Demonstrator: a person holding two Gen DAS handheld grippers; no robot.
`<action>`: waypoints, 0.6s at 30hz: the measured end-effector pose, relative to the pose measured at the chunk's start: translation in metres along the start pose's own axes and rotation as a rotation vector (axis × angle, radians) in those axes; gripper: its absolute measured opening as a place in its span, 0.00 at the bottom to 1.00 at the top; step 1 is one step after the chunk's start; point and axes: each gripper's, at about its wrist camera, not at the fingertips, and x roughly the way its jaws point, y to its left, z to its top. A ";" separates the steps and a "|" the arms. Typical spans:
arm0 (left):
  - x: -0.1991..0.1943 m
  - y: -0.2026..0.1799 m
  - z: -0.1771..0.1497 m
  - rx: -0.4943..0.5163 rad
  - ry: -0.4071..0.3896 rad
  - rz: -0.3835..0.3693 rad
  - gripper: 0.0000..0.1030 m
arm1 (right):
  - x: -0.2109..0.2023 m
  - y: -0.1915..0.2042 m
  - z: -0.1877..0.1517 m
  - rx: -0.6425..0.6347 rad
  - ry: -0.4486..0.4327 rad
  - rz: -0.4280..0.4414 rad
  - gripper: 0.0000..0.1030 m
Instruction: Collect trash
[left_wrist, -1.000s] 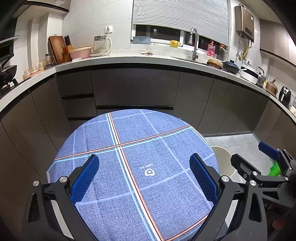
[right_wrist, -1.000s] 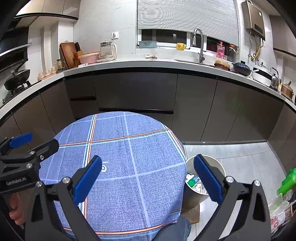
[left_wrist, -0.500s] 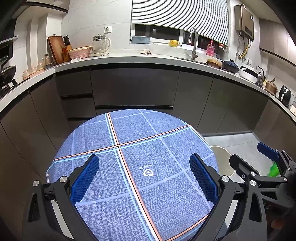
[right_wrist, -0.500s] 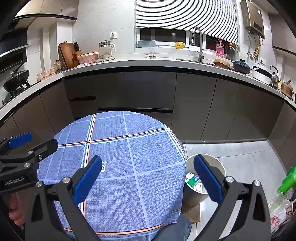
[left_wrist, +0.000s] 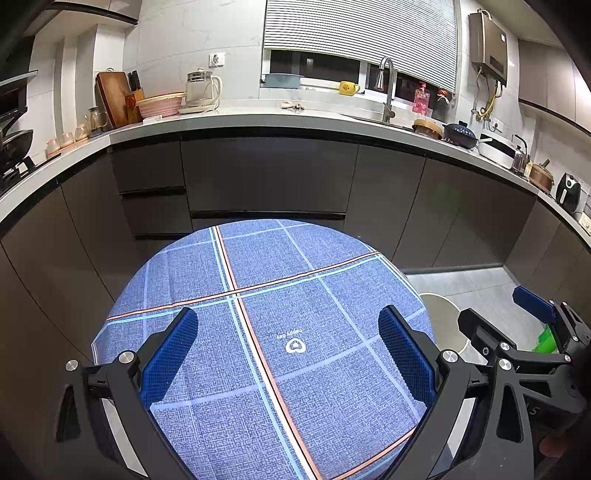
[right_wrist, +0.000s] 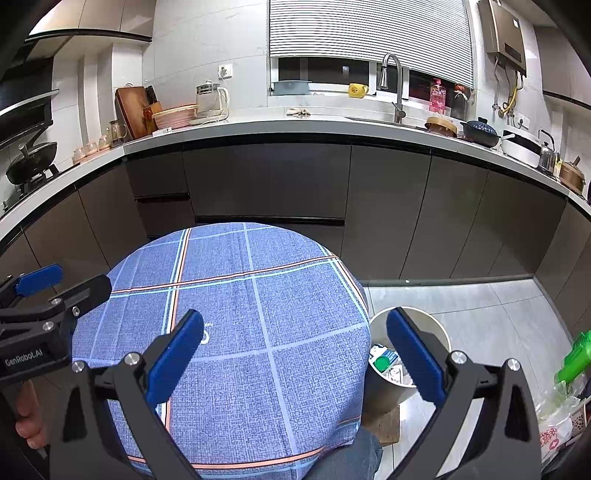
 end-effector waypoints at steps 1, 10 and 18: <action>0.000 -0.001 0.000 0.001 -0.001 0.000 0.92 | 0.000 0.000 0.000 0.001 0.000 -0.001 0.97; 0.000 0.002 0.000 -0.002 -0.004 0.002 0.92 | -0.003 0.001 0.003 0.012 -0.010 -0.008 0.97; -0.014 0.002 0.003 -0.009 -0.061 0.014 0.92 | -0.014 0.001 0.007 0.025 -0.059 -0.011 0.97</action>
